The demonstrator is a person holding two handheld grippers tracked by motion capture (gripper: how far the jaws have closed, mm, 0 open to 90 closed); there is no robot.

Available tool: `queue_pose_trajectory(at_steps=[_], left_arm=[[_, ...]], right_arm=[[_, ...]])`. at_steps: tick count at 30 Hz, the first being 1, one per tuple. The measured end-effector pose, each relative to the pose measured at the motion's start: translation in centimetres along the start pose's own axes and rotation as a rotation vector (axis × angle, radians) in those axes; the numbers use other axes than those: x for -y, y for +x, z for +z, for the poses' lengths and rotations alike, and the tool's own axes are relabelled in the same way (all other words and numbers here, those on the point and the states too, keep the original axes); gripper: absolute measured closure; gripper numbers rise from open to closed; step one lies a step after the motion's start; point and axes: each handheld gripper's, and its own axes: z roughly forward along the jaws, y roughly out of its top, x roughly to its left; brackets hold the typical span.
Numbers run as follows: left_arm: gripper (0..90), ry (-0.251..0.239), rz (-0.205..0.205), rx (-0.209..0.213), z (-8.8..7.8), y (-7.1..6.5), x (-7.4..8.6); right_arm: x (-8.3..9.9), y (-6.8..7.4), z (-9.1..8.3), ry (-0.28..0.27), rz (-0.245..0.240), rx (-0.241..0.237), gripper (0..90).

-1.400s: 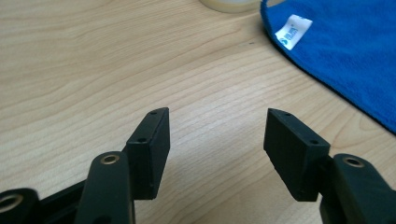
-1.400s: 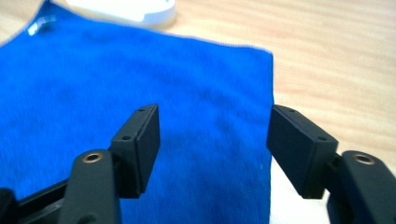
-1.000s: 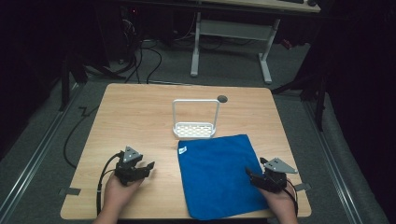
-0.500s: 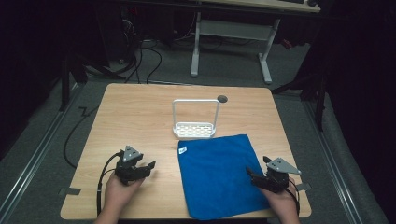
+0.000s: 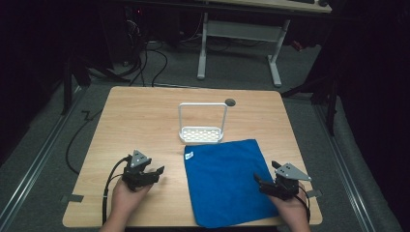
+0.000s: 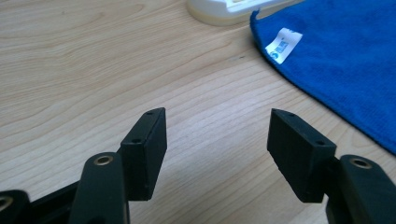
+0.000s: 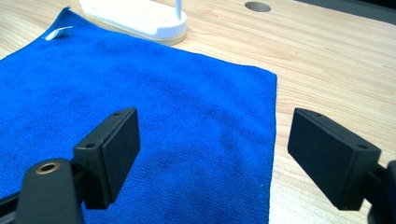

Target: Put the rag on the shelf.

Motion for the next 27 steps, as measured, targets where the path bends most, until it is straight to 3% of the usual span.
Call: queue_pose_trajectory(at_steps=[3,16,27], left_arm=[[38.4,-0.021,-0.004,0.027,0.2,-0.7,-0.2],[39.5,-0.029,0.072,0.032,1.9,-3.5,-2.0],[45.0,-0.027,0.085,0.048,3.8,-4.3,-3.8]], right_arm=[[0.0,-0.1,-0.1,-0.003,-0.002,0.002,16.4],[0.1,-0.4,-0.4,-0.006,-0.018,-0.007,17.4],[0.1,-0.8,-0.8,-0.025,0.023,-0.017,18.7]])
